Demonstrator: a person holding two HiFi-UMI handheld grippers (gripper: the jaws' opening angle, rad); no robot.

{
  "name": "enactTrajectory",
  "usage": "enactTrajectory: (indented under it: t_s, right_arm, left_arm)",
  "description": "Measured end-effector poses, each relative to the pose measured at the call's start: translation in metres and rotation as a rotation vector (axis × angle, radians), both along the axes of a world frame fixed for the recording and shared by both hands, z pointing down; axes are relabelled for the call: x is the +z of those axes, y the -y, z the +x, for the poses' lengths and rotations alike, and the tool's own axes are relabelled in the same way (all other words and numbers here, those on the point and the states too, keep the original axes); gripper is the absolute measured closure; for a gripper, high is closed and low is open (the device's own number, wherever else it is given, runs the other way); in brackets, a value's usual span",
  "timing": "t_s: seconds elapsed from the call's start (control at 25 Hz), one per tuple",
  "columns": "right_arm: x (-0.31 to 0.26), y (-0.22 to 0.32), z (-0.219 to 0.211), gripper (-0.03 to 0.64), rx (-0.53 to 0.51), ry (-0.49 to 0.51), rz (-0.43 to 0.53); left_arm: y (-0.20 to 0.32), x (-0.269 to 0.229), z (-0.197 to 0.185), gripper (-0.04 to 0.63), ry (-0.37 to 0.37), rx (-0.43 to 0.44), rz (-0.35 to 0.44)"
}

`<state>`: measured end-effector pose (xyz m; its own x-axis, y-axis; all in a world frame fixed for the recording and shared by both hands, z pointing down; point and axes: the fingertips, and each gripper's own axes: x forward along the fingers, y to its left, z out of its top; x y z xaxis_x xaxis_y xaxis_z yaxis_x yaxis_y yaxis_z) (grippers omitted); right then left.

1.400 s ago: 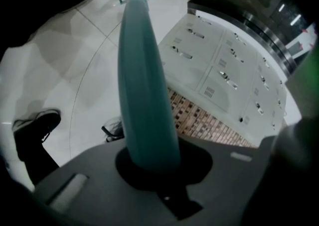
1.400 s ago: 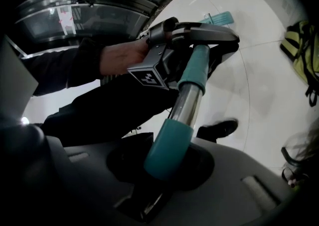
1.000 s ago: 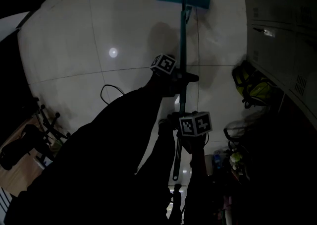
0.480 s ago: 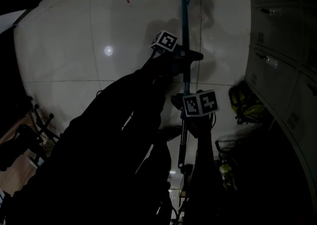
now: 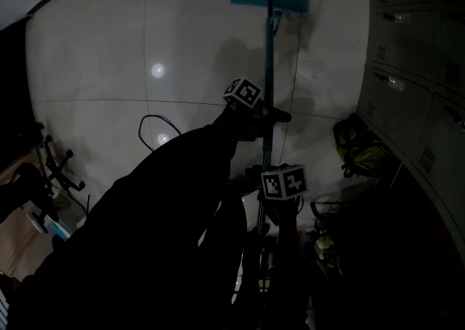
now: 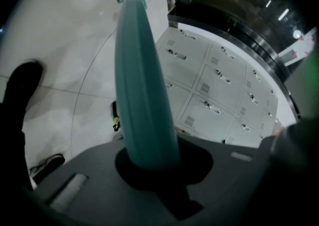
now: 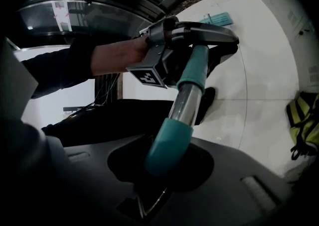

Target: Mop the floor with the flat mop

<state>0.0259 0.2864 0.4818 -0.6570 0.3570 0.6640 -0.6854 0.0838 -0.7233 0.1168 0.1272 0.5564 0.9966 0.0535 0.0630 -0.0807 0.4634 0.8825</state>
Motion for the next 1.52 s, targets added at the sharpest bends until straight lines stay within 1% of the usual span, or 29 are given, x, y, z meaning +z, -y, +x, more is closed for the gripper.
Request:
enactTrajectory:
  t_s: [0.2, 0.4, 0.56, 0.68, 0.8, 0.92, 1.08, 1.2, 1.28, 1.36, 1.44, 1.52]
  right_arm:
    - [-0.028, -0.103, 0.001, 0.509, -0.001, 0.014, -0.017]
    - [-0.042, -0.2, 0.007, 0.511, -0.028, -0.002, -0.037]
    - [-0.04, -0.256, 0.01, 0.509, -0.027, 0.014, -0.045]
    - [-0.038, -0.29, 0.008, 0.509, -0.017, 0.013, -0.052]
    - [-0.044, -0.308, 0.005, 0.509, -0.022, 0.003, -0.064]
    - [-0.048, -0.291, -0.001, 0.511, -0.043, 0.001, -0.058]
    - [-0.049, -0.235, -0.034, 0.511, -0.026, 0.006, -0.085]
    - [-0.046, -0.168, -0.065, 0.511, 0.001, 0.006, -0.098]
    - [-0.036, -0.116, -0.092, 0.511, 0.038, -0.019, -0.082]
    - [-0.027, -0.06, -0.131, 0.511, 0.072, -0.029, -0.058]
    - [-0.017, -0.004, -0.166, 0.511, 0.095, -0.03, -0.038]
    - [-0.01, 0.047, -0.192, 0.511, 0.123, -0.014, -0.025]
  left_arm:
    - [-0.113, -0.017, 0.006, 0.549, -0.003, 0.004, -0.041]
    - [-0.217, -0.027, 0.012, 0.549, -0.004, 0.022, -0.085]
    - [-0.273, -0.03, 0.015, 0.551, -0.017, 0.018, -0.103]
    - [-0.311, -0.026, 0.015, 0.551, -0.01, 0.037, -0.12]
    - [-0.329, -0.03, 0.014, 0.554, -0.009, 0.043, -0.134]
    - [-0.31, -0.032, 0.004, 0.555, -0.003, 0.027, -0.13]
    - [-0.255, -0.026, -0.024, 0.558, 0.001, 0.029, -0.139]
    - [-0.191, -0.021, -0.056, 0.56, 0.031, 0.078, -0.164]
    - [-0.14, -0.021, -0.081, 0.56, 0.013, 0.135, -0.168]
    - [-0.084, -0.021, -0.116, 0.558, -0.006, 0.161, -0.147]
    - [-0.026, -0.017, -0.149, 0.558, -0.011, 0.161, -0.114]
    - [0.025, -0.011, -0.172, 0.554, -0.008, 0.161, -0.081]
